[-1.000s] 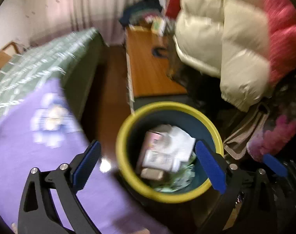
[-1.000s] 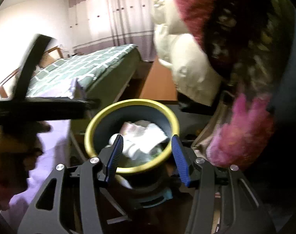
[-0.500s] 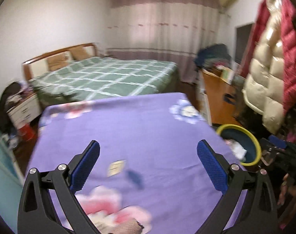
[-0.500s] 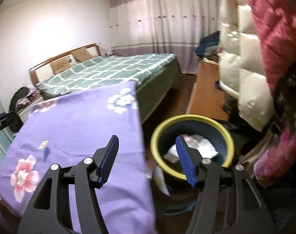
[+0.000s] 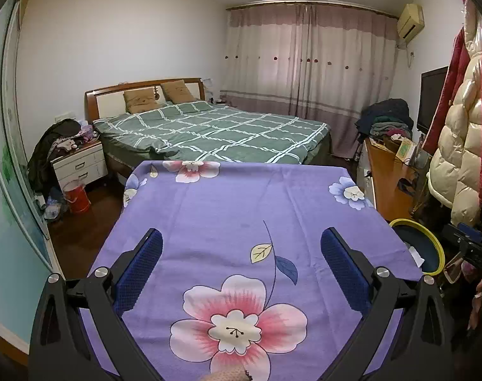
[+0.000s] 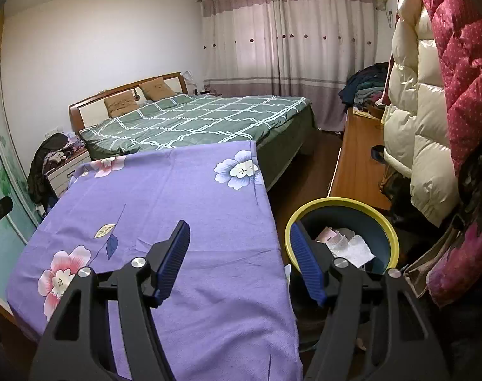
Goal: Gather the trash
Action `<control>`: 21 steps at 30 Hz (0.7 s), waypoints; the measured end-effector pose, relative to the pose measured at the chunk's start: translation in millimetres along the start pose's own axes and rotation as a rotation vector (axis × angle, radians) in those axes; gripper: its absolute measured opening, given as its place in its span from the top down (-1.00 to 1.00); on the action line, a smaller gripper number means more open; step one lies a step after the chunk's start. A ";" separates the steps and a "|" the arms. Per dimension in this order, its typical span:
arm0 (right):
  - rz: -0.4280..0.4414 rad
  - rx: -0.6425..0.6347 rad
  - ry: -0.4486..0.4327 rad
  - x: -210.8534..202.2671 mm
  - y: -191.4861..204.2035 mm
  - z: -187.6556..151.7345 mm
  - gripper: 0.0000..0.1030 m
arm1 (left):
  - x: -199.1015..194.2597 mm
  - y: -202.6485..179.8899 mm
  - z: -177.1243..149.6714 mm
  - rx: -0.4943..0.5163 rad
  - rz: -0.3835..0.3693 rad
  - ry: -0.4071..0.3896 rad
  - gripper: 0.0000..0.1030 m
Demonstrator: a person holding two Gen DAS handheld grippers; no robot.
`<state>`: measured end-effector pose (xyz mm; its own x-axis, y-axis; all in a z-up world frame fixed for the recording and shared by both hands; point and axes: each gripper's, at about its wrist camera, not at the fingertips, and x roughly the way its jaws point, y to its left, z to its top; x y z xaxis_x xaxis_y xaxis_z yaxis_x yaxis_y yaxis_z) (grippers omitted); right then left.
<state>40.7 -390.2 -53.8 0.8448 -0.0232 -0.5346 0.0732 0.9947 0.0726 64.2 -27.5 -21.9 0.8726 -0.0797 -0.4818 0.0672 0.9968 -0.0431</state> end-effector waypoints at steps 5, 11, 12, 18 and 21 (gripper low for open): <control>-0.001 0.007 -0.003 -2.2 -0.4 1.4 -0.23 | -6.5 0.6 2.3 0.006 0.015 -0.017 -0.91; 0.001 0.011 0.000 -0.8 -1.4 0.6 -0.24 | -9.5 -4.8 4.6 0.012 0.017 -0.021 -0.91; 0.000 0.011 0.000 -0.9 -1.5 0.5 -0.24 | -9.9 -5.2 4.7 0.013 0.017 -0.021 -0.91; -0.006 0.020 0.000 1.0 -2.5 -1.0 -0.24 | -11.2 -6.8 7.2 0.017 0.016 -0.019 -0.91; -0.008 0.023 0.001 1.5 -1.4 -2.0 -0.24 | -11.3 -6.7 7.9 0.017 0.019 -0.019 -0.91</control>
<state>40.8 -391.5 -56.4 0.8435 -0.0309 -0.5363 0.0918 0.9919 0.0873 57.7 -33.2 -9.3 0.8828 -0.0611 -0.4658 0.0589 0.9981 -0.0192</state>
